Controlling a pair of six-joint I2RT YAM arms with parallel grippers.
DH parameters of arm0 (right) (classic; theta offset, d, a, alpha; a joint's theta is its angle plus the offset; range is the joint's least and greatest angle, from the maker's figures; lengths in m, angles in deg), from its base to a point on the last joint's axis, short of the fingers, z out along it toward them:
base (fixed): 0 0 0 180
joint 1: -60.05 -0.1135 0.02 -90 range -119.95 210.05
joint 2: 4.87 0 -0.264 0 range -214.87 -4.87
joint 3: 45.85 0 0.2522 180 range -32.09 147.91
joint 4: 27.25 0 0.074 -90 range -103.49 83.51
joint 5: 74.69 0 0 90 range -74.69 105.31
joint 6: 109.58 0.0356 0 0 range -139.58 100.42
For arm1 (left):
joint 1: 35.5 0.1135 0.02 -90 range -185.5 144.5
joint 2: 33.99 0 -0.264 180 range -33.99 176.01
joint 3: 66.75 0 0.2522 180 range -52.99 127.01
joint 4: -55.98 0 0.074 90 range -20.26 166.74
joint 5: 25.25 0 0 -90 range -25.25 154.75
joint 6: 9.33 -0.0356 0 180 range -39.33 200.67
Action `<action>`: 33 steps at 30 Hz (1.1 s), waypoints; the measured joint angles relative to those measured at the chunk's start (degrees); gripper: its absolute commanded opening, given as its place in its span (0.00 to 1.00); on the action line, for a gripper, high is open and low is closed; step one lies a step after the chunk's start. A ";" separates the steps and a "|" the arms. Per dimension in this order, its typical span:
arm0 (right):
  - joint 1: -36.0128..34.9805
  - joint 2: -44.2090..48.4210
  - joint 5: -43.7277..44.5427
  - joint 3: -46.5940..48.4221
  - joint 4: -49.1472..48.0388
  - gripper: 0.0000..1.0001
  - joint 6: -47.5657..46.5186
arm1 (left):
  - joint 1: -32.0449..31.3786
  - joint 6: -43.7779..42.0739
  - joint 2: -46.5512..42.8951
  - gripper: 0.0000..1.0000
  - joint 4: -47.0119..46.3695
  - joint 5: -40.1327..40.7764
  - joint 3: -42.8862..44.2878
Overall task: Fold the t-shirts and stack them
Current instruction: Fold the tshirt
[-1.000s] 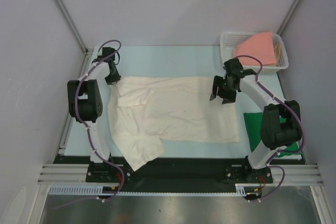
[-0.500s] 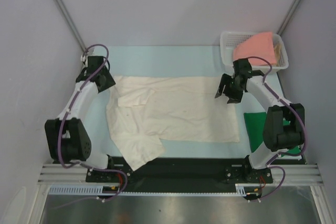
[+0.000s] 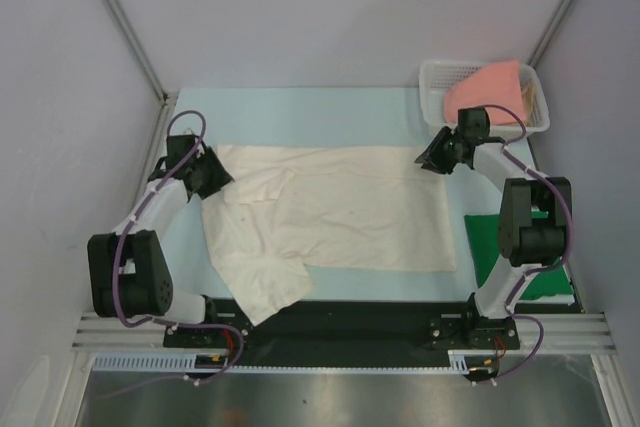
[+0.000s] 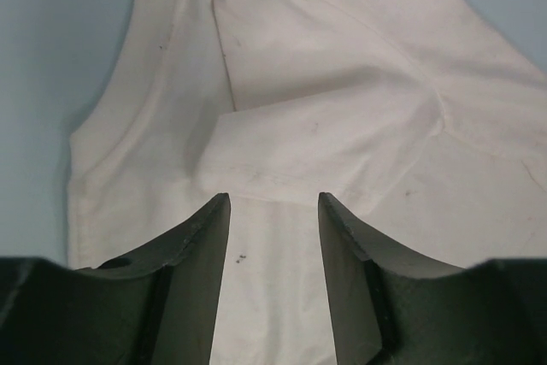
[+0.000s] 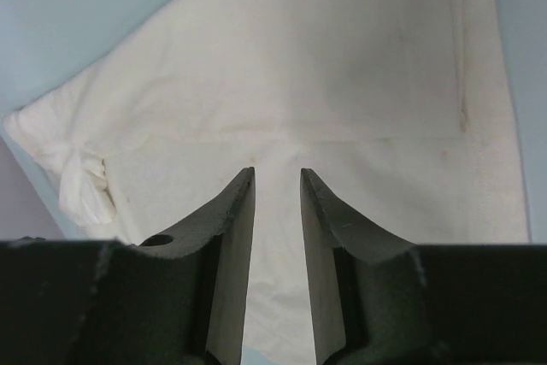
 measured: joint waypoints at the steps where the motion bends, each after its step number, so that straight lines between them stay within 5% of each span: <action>1: 0.09 0.00 -0.90 -0.07 -0.66 0.34 -0.13 | 0.63 -0.96 0.46 0.50 -0.17 -0.39 0.00; 11: 3.50 -1.92 -2.40 3.41 5.79 0.41 -4.94 | 6.91 -11.21 6.45 0.62 -2.36 -8.59 -1.53; 24: 6.95 -7.58 -5.40 5.42 9.68 0.37 -9.14 | 6.88 -12.76 11.98 0.57 -6.21 -12.48 -1.64; 33: 7.61 -9.33 -6.78 6.84 9.22 0.38 -8.63 | 6.88 -12.66 13.81 0.43 -6.69 -13.11 -1.42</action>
